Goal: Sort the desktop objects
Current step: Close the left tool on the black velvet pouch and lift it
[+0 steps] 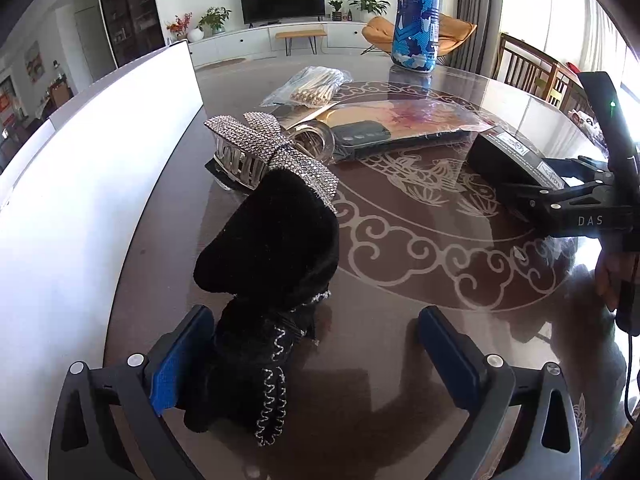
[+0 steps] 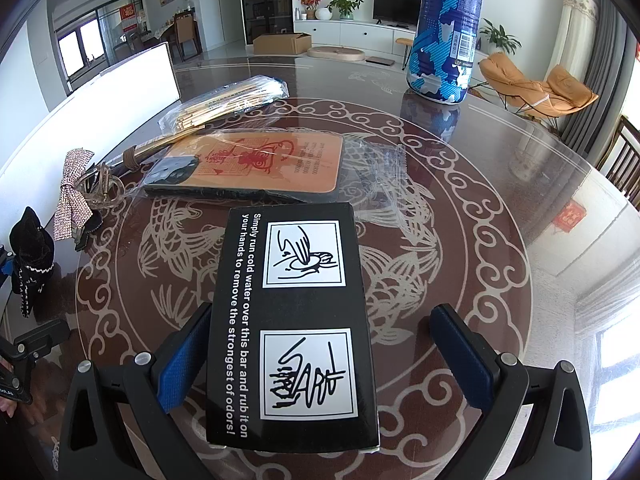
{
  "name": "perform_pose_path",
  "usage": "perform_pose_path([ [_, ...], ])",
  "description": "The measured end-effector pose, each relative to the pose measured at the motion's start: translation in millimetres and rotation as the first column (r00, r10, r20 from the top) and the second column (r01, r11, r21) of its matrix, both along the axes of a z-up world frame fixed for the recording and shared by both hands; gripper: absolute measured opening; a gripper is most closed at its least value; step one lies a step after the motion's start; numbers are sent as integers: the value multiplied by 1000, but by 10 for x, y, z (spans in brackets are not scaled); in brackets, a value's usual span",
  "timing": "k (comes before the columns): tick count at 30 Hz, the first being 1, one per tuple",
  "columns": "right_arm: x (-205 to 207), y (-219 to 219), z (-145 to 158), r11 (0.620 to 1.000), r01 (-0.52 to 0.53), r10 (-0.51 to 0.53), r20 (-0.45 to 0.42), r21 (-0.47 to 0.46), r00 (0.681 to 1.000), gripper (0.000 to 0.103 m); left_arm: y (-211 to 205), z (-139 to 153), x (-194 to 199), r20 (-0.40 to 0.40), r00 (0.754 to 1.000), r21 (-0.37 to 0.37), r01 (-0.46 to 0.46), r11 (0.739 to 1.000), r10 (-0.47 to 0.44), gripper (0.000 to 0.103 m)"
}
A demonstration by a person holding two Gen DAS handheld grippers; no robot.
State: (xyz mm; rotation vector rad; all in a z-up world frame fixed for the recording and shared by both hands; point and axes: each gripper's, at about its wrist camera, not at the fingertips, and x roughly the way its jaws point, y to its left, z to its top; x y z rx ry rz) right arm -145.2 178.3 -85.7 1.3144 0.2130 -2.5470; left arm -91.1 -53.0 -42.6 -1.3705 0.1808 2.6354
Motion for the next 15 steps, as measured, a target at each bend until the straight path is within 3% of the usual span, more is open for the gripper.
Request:
perform_pose_path([
  [1, -3, -2, -1, 1000, 0, 0, 0, 0, 1000, 103, 25, 2, 19, -1, 1000, 0, 16, 1000, -16, 102],
  [2, 0, 0, 0, 1000, 0, 0, 0, 0, 1000, 103, 48, 9, 48, -5, 999, 4, 31, 999, -31, 94],
  [3, 0, 0, 0, 1000, 0, 0, 0, 0, 1000, 103, 63, 24, 70, -6, 999, 19, 47, 999, -47, 80],
  [7, -2, -1, 0, 1000, 0, 0, 0, 0, 1000, 103, 34, 94, 149, -2, 997, 105, 77, 992, -77, 44],
  [10, -1, 0, 0, 1000, 0, 0, 0, 0, 1000, 103, -91, 107, 147, 21, 999, 193, 41, 980, -46, 41],
  [15, 2, 2, 1, 1000, 0, 0, 0, 0, 1000, 103, -70, 99, 149, 17, 999, 170, 30, 985, -33, 45],
])
